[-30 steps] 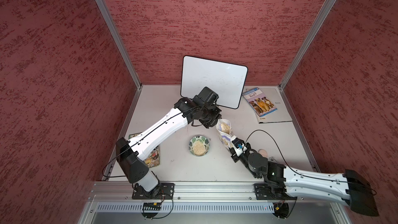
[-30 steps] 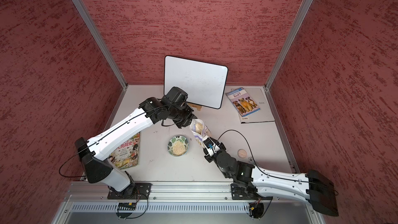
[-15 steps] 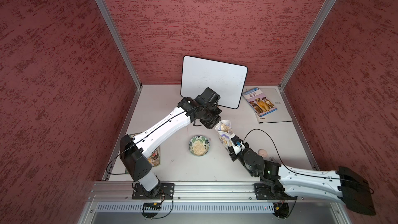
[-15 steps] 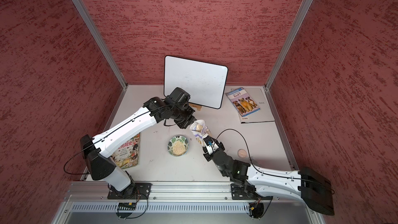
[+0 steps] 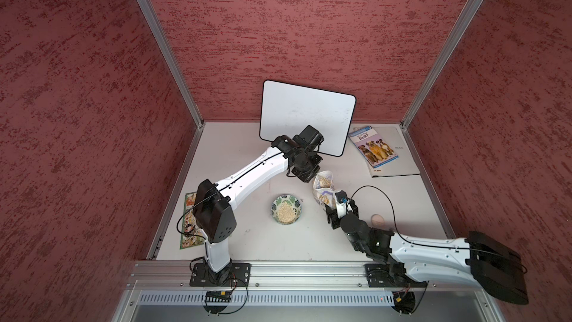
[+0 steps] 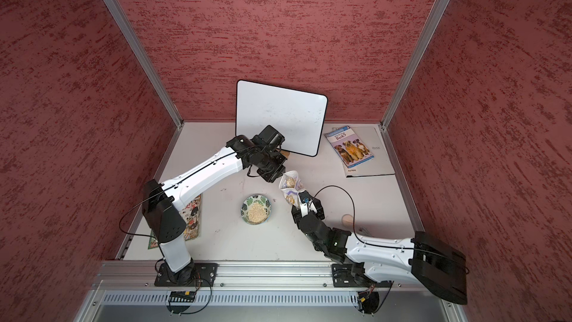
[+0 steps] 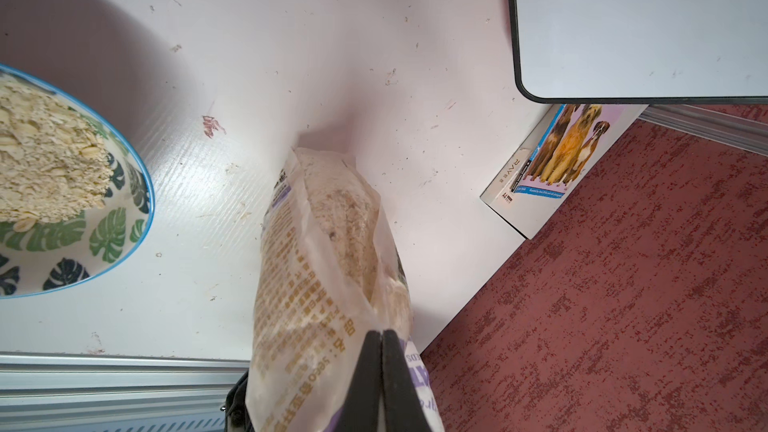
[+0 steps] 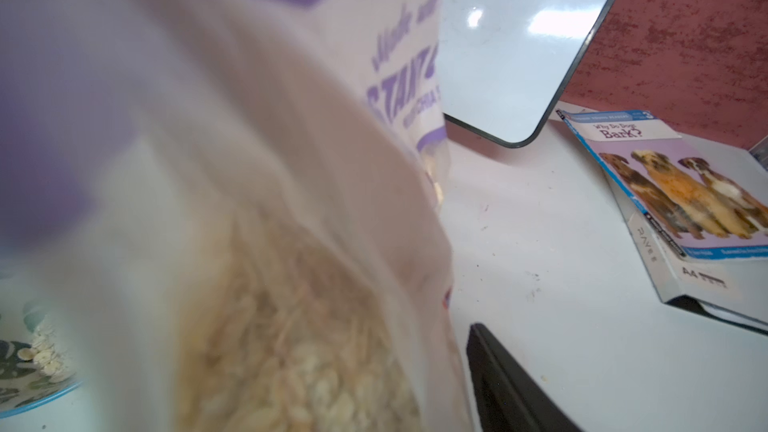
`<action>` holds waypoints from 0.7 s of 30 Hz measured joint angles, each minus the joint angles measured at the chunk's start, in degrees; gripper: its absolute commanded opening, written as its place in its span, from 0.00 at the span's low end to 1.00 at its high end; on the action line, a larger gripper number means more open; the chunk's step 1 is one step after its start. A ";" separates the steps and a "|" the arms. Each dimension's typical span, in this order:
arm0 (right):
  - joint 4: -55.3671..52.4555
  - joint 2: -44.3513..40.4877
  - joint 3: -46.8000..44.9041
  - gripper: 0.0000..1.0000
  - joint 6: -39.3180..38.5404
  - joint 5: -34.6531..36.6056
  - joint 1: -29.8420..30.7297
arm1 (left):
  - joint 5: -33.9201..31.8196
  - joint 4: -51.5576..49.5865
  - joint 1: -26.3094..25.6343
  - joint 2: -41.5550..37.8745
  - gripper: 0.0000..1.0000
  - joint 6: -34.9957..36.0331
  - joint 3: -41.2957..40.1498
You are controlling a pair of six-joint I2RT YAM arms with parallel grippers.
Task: Pour the oats into the breakfast bowl
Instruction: Place the oats bag at the center of the board.
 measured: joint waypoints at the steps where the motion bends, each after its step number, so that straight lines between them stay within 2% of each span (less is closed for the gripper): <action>1: -2.14 -1.73 0.00 0.71 0.90 0.11 -0.09 | 0.02 0.02 0.04 0.92 0.00 0.22 0.42; 8: -14.82 -18.18 0.59 0.71 5.27 0.46 -0.26 | 1.95 -1.51 -0.13 5.51 0.00 1.70 5.68; 12: -22.73 -23.93 4.20 0.72 6.08 0.50 -0.35 | 2.21 -3.45 -0.11 6.05 0.00 2.43 7.08; 16: -30.03 -24.30 10.54 0.72 5.99 0.33 -0.42 | 2.25 -5.57 -0.11 6.49 0.00 2.78 8.48; 21: -39.63 -18.88 20.39 0.69 5.20 -0.72 -0.59 | 2.75 -8.28 -0.31 6.93 0.00 3.26 10.58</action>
